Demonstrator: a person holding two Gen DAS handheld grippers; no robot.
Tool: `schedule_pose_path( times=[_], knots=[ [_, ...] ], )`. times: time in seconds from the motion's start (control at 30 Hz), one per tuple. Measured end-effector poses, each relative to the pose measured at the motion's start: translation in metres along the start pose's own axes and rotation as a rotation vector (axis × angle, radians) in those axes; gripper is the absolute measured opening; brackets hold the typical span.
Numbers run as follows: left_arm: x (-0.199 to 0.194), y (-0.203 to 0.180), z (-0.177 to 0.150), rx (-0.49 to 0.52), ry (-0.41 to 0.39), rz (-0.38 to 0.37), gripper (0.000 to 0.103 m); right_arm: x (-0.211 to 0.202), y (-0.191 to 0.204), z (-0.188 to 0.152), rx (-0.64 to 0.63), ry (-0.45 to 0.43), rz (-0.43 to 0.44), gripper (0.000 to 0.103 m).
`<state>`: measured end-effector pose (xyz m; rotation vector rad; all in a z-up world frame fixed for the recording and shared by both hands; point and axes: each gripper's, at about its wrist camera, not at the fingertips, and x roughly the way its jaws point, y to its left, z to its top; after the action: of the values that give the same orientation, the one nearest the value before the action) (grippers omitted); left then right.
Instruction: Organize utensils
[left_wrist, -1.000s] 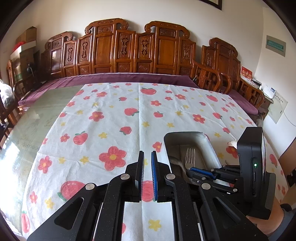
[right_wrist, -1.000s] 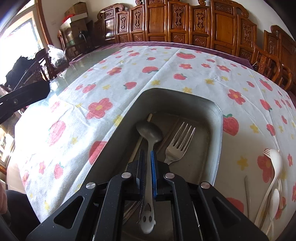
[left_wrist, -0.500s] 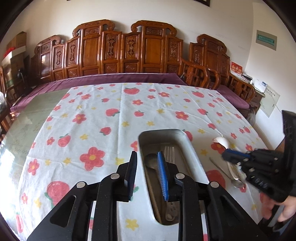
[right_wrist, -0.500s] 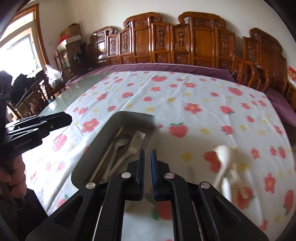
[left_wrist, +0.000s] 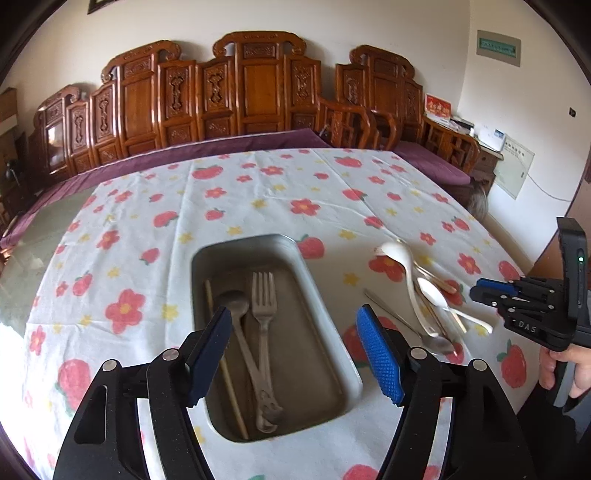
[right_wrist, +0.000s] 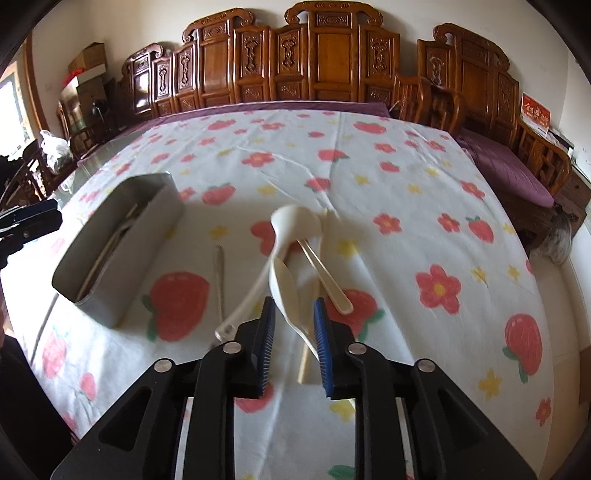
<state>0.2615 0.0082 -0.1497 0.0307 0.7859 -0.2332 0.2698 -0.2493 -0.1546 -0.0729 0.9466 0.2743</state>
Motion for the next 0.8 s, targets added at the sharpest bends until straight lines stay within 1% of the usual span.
schedule_pose_path(
  times=[0.07,0.23,0.43,0.5,0.53,0.57,0.67,0.8],
  knots=[
    [0.001,-0.007,-0.003,0.009,0.001,-0.009,0.071,0.007,-0.003,-0.006,0.000,0.016,-0.006,0.031],
    [0.003,-0.028,-0.010,0.048,0.007,-0.029,0.072,0.027,-0.001,-0.016,-0.025,0.055,-0.021,0.031],
    [0.000,-0.050,-0.017,0.090,-0.002,-0.043,0.072,0.039,-0.007,-0.023,-0.009,0.087,-0.022,0.031],
    [-0.001,-0.055,-0.020,0.098,-0.006,-0.045,0.072,0.039,-0.008,-0.023,-0.007,0.082,-0.016,0.022],
    [-0.001,-0.059,-0.021,0.101,-0.007,-0.046,0.072,0.038,-0.010,-0.023,0.001,0.083,0.000,0.016],
    [-0.001,-0.061,-0.022,0.102,-0.006,-0.047,0.072,0.037,-0.010,-0.023,0.008,0.081,0.019,0.012],
    [-0.001,-0.069,-0.026,0.109,-0.004,-0.047,0.072,0.034,-0.009,-0.023,0.002,0.071,0.037,0.007],
    [0.003,-0.080,-0.033,0.121,0.015,-0.041,0.072,0.030,-0.007,-0.023,-0.008,0.059,0.067,0.004]
  ],
)
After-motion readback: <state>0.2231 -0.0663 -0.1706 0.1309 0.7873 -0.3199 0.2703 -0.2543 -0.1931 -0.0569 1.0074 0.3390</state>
